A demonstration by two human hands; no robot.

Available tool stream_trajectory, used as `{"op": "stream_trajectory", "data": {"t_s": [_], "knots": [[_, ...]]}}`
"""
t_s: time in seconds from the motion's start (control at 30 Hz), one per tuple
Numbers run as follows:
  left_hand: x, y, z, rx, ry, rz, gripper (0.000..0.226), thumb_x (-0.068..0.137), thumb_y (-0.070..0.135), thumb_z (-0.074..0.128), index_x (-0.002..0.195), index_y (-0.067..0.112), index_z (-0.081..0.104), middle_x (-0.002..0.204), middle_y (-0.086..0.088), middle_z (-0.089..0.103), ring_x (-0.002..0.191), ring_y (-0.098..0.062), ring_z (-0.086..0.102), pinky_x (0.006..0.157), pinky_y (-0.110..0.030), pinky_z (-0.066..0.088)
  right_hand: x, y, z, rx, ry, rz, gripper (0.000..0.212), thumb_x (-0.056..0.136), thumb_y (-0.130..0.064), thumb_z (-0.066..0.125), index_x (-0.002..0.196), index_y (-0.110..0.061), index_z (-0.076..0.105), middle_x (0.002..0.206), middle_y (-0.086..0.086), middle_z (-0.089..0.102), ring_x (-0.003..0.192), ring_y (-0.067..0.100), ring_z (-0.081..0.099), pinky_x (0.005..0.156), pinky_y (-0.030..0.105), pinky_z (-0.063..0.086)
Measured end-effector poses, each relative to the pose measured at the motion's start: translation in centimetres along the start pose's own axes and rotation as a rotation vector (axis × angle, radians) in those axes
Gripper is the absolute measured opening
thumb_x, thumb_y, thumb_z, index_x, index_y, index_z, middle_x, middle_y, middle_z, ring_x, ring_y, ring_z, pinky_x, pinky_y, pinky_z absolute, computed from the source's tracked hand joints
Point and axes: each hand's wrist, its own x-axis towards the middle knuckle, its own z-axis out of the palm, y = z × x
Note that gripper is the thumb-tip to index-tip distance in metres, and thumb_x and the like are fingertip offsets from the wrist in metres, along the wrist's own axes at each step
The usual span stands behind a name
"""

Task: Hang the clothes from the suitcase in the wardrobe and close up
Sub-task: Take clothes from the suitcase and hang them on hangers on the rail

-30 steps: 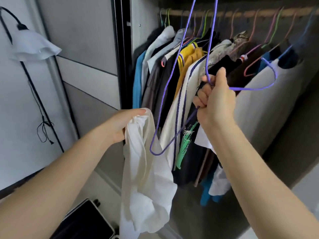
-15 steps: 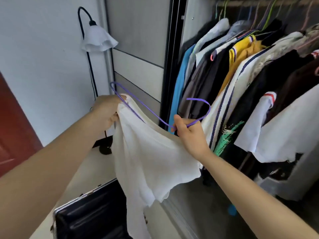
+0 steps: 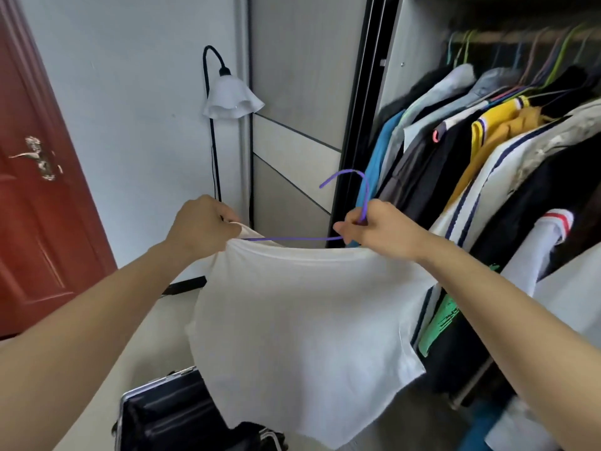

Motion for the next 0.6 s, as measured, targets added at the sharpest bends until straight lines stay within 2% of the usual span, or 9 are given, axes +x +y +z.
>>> {"op": "stream_trajectory", "data": {"t_s": [0.07, 0.13, 0.23, 0.3, 0.37, 0.4, 0.47, 0.53, 0.6], "knots": [[-0.1, 0.5, 0.1, 0.040, 0.012, 0.043, 0.010, 0.080, 0.011, 0.067, 0.081, 0.016, 0.076, 0.056, 0.013, 0.060, 0.045, -0.004, 0.057, 0.061, -0.017, 0.045, 1.0, -1.0, 0.1, -0.038, -0.054, -0.007, 0.032, 0.088, -0.018, 0.061, 0.065, 0.004, 0.055, 0.055, 0.008, 0.039, 0.055, 0.015, 0.033, 0.054, 0.029, 0.034], [-0.1, 0.7, 0.3, 0.075, 0.008, 0.057, 0.009, 0.080, 0.013, 0.067, 0.080, 0.010, 0.076, 0.061, 0.005, 0.062, 0.052, -0.009, 0.056, 0.069, -0.026, 0.048, 1.4, -1.8, 1.2, -0.122, -0.153, 0.002, 0.033, 0.087, -0.015, 0.060, 0.056, -0.004, 0.051, 0.054, 0.008, 0.041, 0.057, 0.018, 0.038, 0.058, 0.030, 0.039], [-0.3, 1.0, 0.5, 0.079, -0.019, 0.051, 0.029, 0.078, 0.023, 0.069, 0.069, -0.004, 0.066, 0.062, -0.021, 0.055, 0.052, -0.018, 0.044, 0.057, -0.027, 0.040, 2.2, -1.8, 0.4, -0.033, -0.126, -0.009, 0.028, 0.089, -0.015, 0.064, 0.061, -0.010, 0.061, 0.051, -0.004, 0.045, 0.051, 0.009, 0.041, 0.053, 0.022, 0.037], [-0.5, 1.5, 0.2, -0.027, 0.019, 0.061, 0.038, 0.081, 0.030, 0.067, 0.068, -0.005, 0.061, 0.063, -0.017, 0.045, 0.056, -0.014, 0.037, 0.053, -0.024, 0.031, 2.6, -1.8, -0.7, 0.077, -0.079, -0.021, 0.024, 0.090, -0.015, 0.066, 0.066, -0.015, 0.068, 0.054, -0.004, 0.049, 0.053, 0.007, 0.042, 0.054, 0.020, 0.035], [-1.0, 1.5, -0.3, -0.116, 0.024, 0.131, 0.030, 0.086, 0.033, 0.064, 0.081, 0.005, 0.071, 0.072, -0.009, 0.057, 0.067, -0.011, 0.047, 0.061, -0.020, 0.036, 2.6, -1.4, -0.9, 0.101, -0.089, -0.015, 0.025, 0.090, -0.016, 0.066, 0.066, -0.018, 0.069, 0.051, -0.007, 0.047, 0.049, 0.003, 0.040, 0.052, 0.018, 0.032], [-1.2, 1.2, -0.4, -0.093, -0.006, 0.189, 0.026, 0.086, 0.038, 0.063, 0.090, 0.014, 0.073, 0.080, 0.000, 0.063, 0.076, -0.011, 0.053, 0.070, -0.019, 0.041, 2.5, -1.4, -0.7, 0.124, -0.087, -0.008, 0.024, 0.091, -0.016, 0.066, 0.067, -0.018, 0.069, 0.048, -0.010, 0.044, 0.045, 0.003, 0.038, 0.049, 0.015, 0.030], [-1.5, -0.1, -0.2, 0.116, -0.101, 0.297, 0.037, 0.080, 0.059, 0.054, 0.097, 0.030, 0.068, 0.087, 0.009, 0.065, 0.085, -0.013, 0.058, 0.080, -0.031, 0.048, 2.3, -1.5, -0.7, 0.204, -0.082, 0.019, 0.023, 0.091, -0.016, 0.067, 0.068, -0.015, 0.069, 0.043, -0.012, 0.037, 0.039, 0.003, 0.033, 0.043, 0.012, 0.026], [-1.8, -1.3, 0.6, 0.281, -0.110, 0.328, 0.058, 0.076, 0.071, 0.035, 0.100, 0.025, 0.062, 0.087, 0.006, 0.065, 0.083, -0.018, 0.058, 0.077, -0.038, 0.049, 2.3, -1.7, -1.0, 0.267, -0.081, 0.019, 0.022, 0.092, -0.013, 0.066, 0.071, -0.012, 0.069, 0.039, -0.013, 0.036, 0.036, 0.004, 0.032, 0.041, 0.011, 0.025], [-1.6, -1.6, 1.9, 0.320, -0.025, 0.362, 0.064, 0.081, 0.068, 0.023, 0.090, 0.015, 0.057, 0.078, 0.002, 0.062, 0.075, -0.023, 0.055, 0.069, -0.037, 0.044, 2.4, -2.3, -0.8, 0.256, -0.102, -0.013, 0.020, 0.093, -0.012, 0.065, 0.073, -0.010, 0.069, 0.039, -0.012, 0.038, 0.037, 0.004, 0.035, 0.043, 0.012, 0.027]]}}
